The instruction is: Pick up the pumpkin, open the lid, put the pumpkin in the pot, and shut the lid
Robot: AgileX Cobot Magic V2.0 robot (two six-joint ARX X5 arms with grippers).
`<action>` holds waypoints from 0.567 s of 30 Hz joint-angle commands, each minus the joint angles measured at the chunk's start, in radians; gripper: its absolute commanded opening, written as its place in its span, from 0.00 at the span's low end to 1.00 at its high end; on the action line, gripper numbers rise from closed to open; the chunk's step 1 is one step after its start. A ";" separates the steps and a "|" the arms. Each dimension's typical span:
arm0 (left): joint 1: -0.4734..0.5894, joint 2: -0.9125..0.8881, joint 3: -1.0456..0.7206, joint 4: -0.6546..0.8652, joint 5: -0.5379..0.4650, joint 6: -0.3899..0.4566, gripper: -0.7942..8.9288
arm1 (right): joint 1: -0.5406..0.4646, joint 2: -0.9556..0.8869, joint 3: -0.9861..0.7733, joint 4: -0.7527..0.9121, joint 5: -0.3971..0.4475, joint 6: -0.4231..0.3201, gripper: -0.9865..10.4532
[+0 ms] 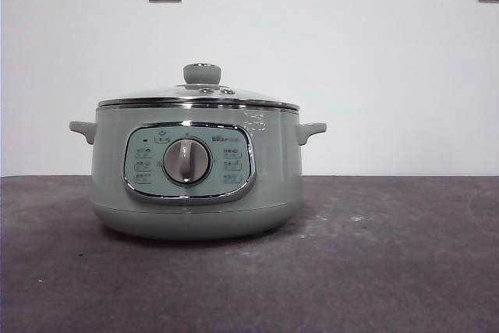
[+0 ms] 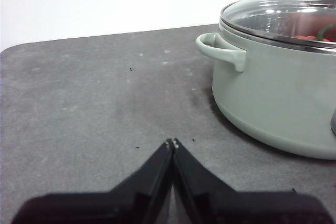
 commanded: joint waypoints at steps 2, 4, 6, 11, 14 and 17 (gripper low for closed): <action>0.003 -0.003 -0.016 0.003 -0.001 -0.006 0.08 | -0.019 -0.145 -0.311 0.277 0.001 -0.019 0.09; 0.003 -0.003 -0.016 0.003 0.000 -0.006 0.08 | -0.022 -0.196 -0.430 0.364 0.025 -0.014 0.09; 0.003 -0.003 -0.016 0.003 0.000 -0.006 0.08 | -0.023 -0.248 -0.556 0.436 0.079 -0.016 0.09; 0.003 -0.003 -0.016 0.003 0.000 -0.006 0.08 | -0.023 -0.367 -0.835 0.613 0.166 -0.012 0.09; 0.003 -0.003 -0.016 0.003 0.000 -0.006 0.08 | -0.023 -0.427 -0.957 0.690 0.261 0.026 0.09; 0.003 -0.003 -0.016 0.003 0.000 -0.006 0.08 | -0.023 -0.481 -1.045 0.709 0.378 0.084 0.09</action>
